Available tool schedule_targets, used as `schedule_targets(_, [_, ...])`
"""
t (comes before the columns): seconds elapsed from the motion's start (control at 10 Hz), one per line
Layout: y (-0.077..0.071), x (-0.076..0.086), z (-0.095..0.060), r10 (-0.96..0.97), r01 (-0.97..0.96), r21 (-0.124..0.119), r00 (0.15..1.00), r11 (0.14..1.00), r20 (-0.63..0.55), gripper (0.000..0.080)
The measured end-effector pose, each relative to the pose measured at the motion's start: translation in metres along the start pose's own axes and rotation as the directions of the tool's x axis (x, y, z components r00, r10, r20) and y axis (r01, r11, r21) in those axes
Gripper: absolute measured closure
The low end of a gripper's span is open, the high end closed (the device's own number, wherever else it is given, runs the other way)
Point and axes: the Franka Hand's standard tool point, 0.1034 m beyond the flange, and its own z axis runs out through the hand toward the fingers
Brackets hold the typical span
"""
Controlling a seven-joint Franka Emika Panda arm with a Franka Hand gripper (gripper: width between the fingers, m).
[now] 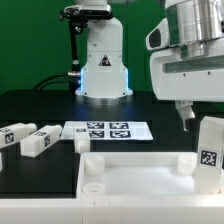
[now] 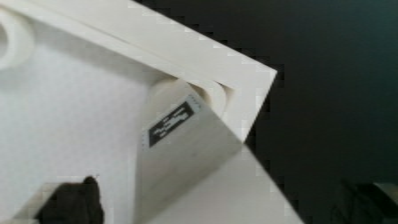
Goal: Assemble desk
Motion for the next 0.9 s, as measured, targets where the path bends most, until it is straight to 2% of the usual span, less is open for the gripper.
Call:
schedule_targets(0.1, [0.000, 0.001, 0.000, -0.087, 0.087, -0.002, 0.996, 0.996, -0.002, 0.0150])
schedule_targets(0.2, [0.002, 0.002, 0.002, -0.296, 0.297, -0.038, 0.955, 0.954, 0.025, 0.0150])
schedule_targets(0.3, [-0.001, 0.006, 0.005, -0.436, 0.439, -0.054, 0.898, 0.897, 0.056, 0.0150])
schedule_targets(0.4, [-0.003, 0.007, 0.005, -0.408, 0.410, -0.051, 0.912, 0.911, 0.045, 0.0150])
schedule_targets(0.5, [-0.002, 0.007, 0.005, -0.394, 0.396, -0.053, 0.918, 0.917, 0.044, 0.0250])
schedule_targets(0.6, [-0.002, 0.008, 0.005, -0.395, 0.397, -0.053, 0.918, 0.916, 0.044, 0.0401])
schedule_targets(0.7, [-0.001, 0.008, 0.006, -0.334, 0.336, -0.057, 0.942, 0.940, 0.042, 0.0506])
schedule_targets(0.9, [0.001, 0.011, 0.005, -0.212, 0.214, -0.067, 0.977, 0.975, 0.034, 0.0506])
